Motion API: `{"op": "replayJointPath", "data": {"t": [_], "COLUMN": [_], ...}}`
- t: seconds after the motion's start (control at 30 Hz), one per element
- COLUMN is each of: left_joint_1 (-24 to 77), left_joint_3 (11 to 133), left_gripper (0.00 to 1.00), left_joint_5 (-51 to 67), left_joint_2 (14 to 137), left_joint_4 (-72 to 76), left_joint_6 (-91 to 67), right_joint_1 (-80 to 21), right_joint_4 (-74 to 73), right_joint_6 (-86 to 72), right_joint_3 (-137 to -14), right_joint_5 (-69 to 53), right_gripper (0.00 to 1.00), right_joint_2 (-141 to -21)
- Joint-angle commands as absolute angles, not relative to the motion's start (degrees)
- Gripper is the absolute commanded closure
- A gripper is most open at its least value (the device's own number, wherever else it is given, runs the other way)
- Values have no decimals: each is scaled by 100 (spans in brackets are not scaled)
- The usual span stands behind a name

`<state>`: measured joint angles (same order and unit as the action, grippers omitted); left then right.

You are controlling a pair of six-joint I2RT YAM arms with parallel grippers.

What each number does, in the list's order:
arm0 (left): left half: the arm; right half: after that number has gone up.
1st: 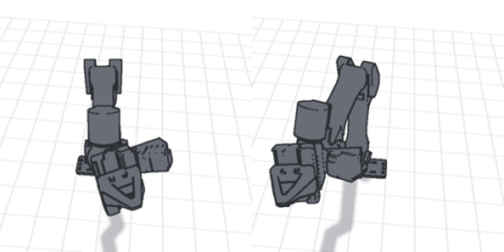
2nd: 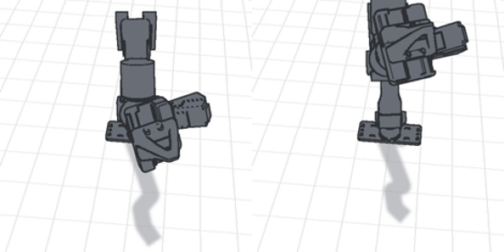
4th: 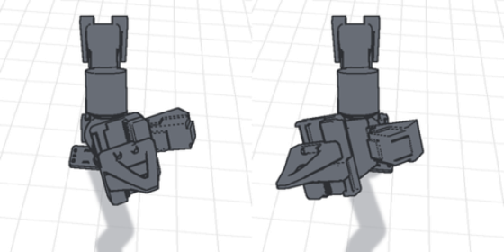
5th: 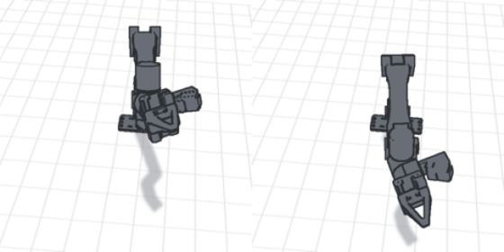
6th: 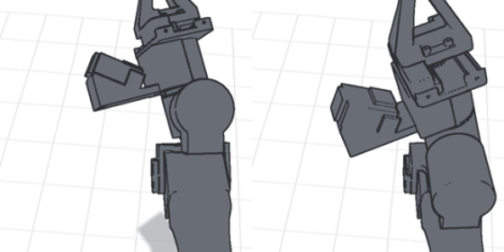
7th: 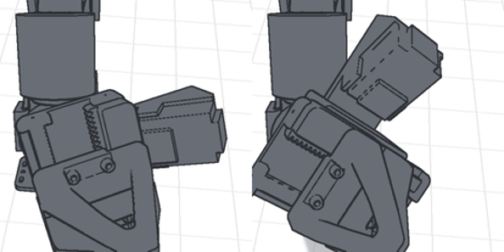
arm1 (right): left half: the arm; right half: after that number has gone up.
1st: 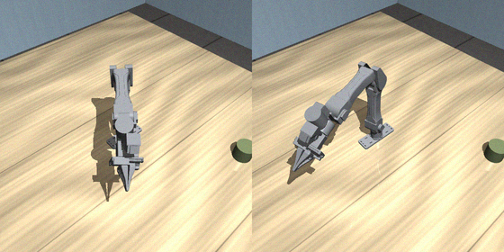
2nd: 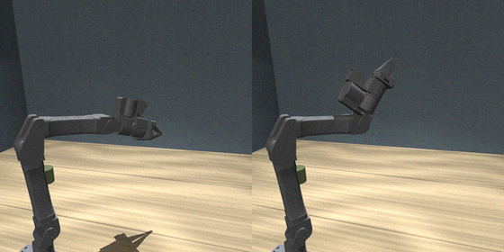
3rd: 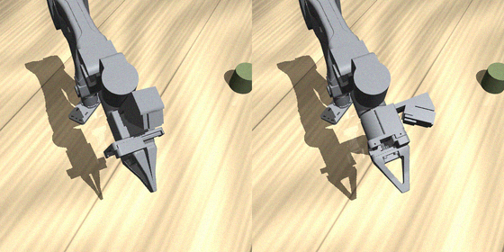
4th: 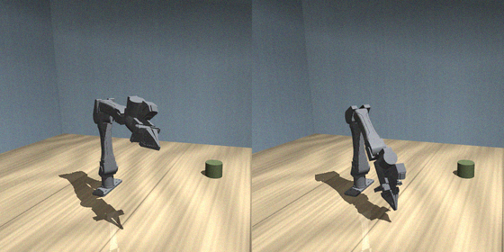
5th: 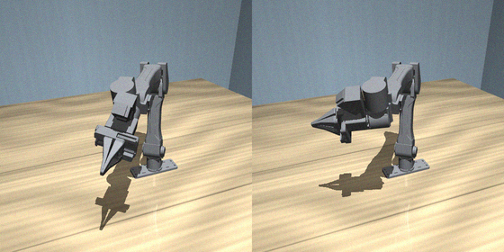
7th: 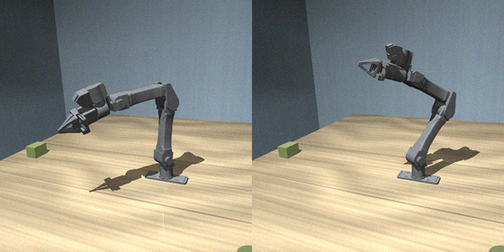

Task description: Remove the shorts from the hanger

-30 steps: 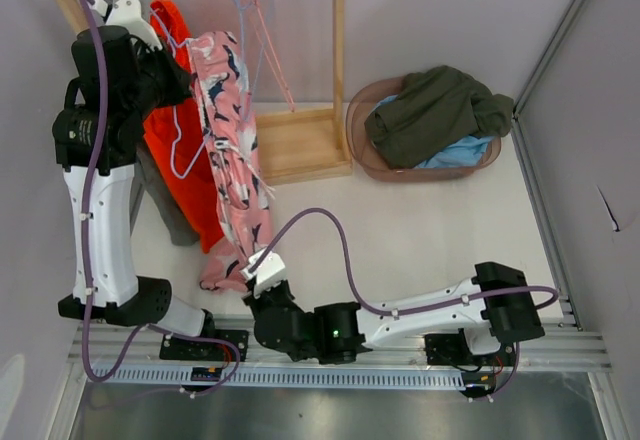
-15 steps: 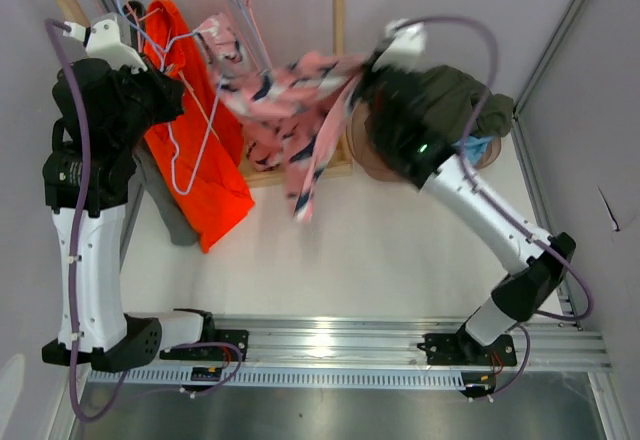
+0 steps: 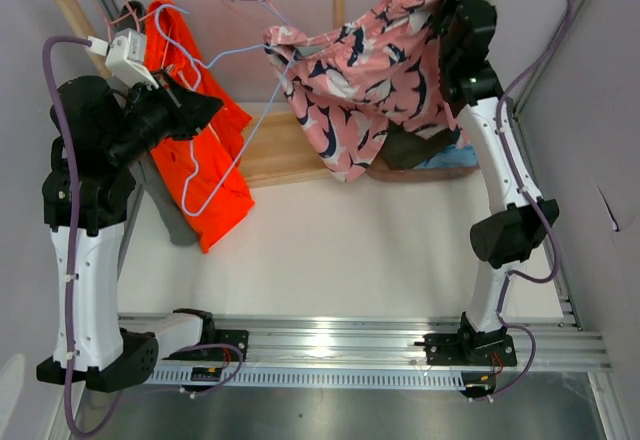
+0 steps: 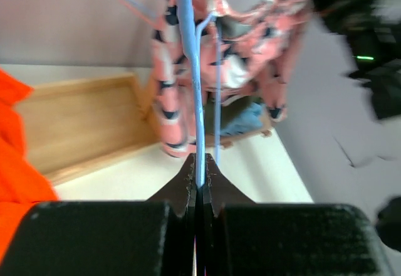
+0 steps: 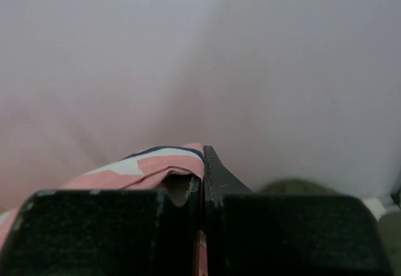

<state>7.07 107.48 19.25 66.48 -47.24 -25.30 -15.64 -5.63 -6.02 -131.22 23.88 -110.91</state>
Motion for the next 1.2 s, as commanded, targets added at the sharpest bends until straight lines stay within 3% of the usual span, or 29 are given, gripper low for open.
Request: {"op": "replayJointPath", "data": {"t": [0.0, 0.17, 0.37, 0.43, 0.5, 0.57, 0.6, 0.67, 0.73, 0.97, 1.17], "left_joint_1": [703, 729, 939, 1333, 1703, 2029, 2117, 2381, 2670, 2707, 2707], "left_joint_3": [10731, 9953, 8887, 8395, 7940, 7544, 7393, 7076, 7424, 8664, 9955], "left_gripper": [100, 100, 100, 100, 100, 100, 100, 100, 100, 100, 100], "left_joint_5": [3171, 4480, 5053, 4687, 3741, 3779, 3901, 4149, 3573, 1324, -428], "left_joint_2": [6600, 6399, 5933, 5828, 5862, 6011, 6029, 6021, 5977, 5731, 5757], "left_joint_4": [-4079, -3376, -3069, -3163, -3418, -3088, -2772, -2296, -2556, -3945, -4737], "left_joint_6": [-3075, -3717, -3884, -3606, -3367, -3374, -3497, -3744, -3352, -2409, -1864], "right_joint_1": [-1415, -1257, -888, -791, -843, -905, -949, -923, -870, -554, -536], "right_joint_4": [95, 702, 300, 18, 479, 1559, 2356, 2348, 2128, 644, 894], "right_joint_6": [-764, -774, -1107, -1369, -1520, -1415, -1398, -1538, -1451, -994, -63], "right_joint_3": [-12429, -12059, -13217, -13403, -12871, -11107, -10622, -10204, -10466, -13064, -14239], "right_joint_5": [2250, 2415, 3399, 4076, 4420, 4237, 4167, 4175, 4305, 5149, 5897], "right_gripper": [100, 100, 100, 100, 100, 100, 100, 100, 100, 100, 100], "right_joint_2": [-11206, -11644, -12576, -12517, -12088, -11113, -10848, -10538, -10625, -11818, -12639]}}
